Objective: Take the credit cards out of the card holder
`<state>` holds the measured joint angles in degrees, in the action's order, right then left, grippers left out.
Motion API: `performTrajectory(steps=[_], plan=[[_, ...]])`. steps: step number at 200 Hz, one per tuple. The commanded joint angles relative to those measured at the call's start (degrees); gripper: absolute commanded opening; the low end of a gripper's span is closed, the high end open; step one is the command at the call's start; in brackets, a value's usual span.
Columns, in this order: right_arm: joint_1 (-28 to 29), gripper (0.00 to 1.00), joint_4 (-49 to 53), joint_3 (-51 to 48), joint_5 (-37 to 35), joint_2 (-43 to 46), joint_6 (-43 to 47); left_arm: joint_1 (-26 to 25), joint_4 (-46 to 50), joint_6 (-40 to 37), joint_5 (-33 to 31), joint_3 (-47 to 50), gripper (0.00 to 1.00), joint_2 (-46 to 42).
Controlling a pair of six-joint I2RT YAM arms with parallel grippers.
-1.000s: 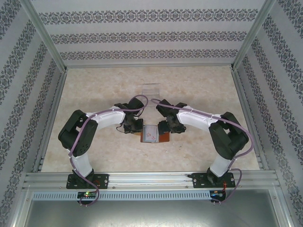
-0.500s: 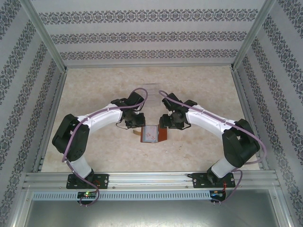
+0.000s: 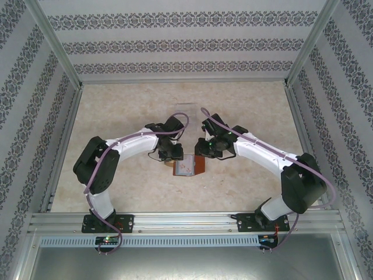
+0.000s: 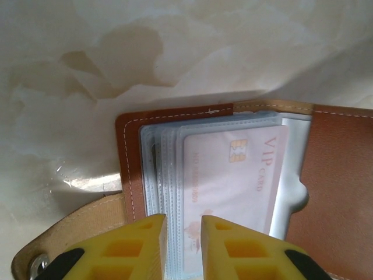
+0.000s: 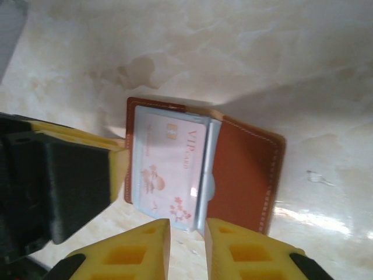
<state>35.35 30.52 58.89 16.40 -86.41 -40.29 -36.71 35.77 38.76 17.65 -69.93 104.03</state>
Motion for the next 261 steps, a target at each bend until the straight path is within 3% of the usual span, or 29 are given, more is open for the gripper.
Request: performTrajectory(steps=[1, 54, 119, 166, 261], plan=[[-0.01, 0.22, -7.17, -2.72, 6.23, -1.86, -4.44, -0.47, 2.97, -2.27, 0.53, -2.24, 0.22, 1.51], [0.04, 0.20, -12.14, -5.62, 9.42, -7.19, -5.98, -0.47, 2.61, -2.94, 2.08, -2.75, 0.23, 3.03], [-0.55, 0.16, -13.34, -7.10, 7.79, -11.25, -4.71, -0.47, 2.32, -3.38, 2.35, -2.23, 0.23, 3.94], [-1.59, 0.15, -14.50, -8.85, 7.15, -12.03, -3.88, -0.47, 4.33, -5.17, -0.64, -2.17, 0.23, 4.65], [-5.08, 0.23, -18.73, -12.67, 10.42, -8.83, -2.71, -0.47, 3.04, -4.81, -1.88, 1.38, 0.21, 5.90]])
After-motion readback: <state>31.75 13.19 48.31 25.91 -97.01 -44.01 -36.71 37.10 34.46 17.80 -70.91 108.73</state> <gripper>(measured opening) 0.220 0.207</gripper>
